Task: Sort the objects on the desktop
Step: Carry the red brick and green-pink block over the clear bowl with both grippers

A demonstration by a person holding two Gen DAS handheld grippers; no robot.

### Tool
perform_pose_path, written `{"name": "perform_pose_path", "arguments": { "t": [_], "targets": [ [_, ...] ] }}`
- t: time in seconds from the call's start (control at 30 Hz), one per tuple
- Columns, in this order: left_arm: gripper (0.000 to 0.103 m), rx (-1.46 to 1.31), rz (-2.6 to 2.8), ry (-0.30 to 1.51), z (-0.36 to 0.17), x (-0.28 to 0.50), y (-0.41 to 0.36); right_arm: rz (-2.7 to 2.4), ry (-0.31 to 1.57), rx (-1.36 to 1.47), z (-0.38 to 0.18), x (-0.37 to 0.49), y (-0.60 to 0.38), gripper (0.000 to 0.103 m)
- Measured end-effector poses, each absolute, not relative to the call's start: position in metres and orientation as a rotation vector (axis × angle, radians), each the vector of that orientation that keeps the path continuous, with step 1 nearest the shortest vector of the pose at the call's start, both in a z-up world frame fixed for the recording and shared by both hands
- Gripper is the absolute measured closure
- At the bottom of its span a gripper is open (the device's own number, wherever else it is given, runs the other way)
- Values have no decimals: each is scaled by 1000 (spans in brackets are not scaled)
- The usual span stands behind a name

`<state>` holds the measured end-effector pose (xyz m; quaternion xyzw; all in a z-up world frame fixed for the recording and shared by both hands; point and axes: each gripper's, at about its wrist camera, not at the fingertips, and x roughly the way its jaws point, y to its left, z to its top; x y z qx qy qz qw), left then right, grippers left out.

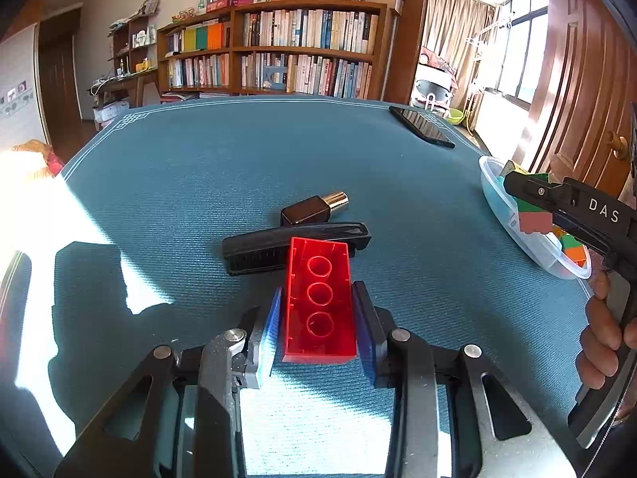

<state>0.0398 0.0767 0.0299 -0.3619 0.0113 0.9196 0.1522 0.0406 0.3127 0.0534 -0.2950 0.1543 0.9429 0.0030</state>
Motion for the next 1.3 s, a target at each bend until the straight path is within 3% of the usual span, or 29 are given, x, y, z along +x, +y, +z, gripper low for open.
{"name": "perform_pose_path", "arguments": {
  "t": [0.8, 1.3],
  "targets": [
    [66, -954, 2588, 167, 49, 36, 134, 2791, 595, -774, 54, 61, 394, 47],
    [66, -867, 2443, 157, 79, 18, 194, 2702, 698, -712, 49, 76, 426, 47]
  ]
}}
